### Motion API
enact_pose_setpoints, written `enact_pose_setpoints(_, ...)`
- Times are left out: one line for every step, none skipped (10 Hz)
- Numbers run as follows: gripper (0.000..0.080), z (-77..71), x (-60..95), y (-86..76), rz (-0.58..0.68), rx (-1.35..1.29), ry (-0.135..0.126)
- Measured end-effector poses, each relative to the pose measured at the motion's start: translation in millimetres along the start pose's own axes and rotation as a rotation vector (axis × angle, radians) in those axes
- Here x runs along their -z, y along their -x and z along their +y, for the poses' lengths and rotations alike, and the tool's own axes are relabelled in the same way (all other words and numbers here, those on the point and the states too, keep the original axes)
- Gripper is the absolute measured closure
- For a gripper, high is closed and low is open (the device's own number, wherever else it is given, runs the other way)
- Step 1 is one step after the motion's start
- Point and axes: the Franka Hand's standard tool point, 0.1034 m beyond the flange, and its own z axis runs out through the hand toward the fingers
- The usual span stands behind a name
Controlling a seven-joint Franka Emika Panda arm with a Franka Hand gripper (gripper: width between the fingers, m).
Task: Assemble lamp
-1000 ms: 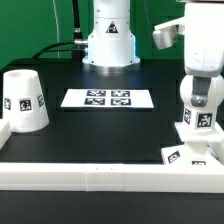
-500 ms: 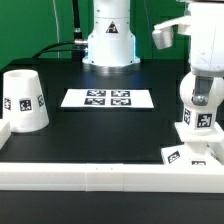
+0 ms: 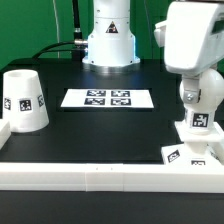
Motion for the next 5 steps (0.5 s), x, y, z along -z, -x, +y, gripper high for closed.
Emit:
enact_pose_setpoints(0.0223, 0.4, 0.5, 1.6, 0.0, -0.093, -0.008)
enact_pose_setpoints(0.0223, 0.6, 0.9, 3.8, -0.009, -0.152, -0.014)
enact_pose_setpoints(0.0223, 1.7, 2.7, 4.3, -0.009, -0.243, -0.019)
enact_pose_setpoints(0.0223, 2.6, 3.7, 4.8, -0.008, -0.313, -0.02)
enact_pose_setpoints(0.0223, 3.7, 4.9, 4.9, -0.007, -0.392, -0.017)
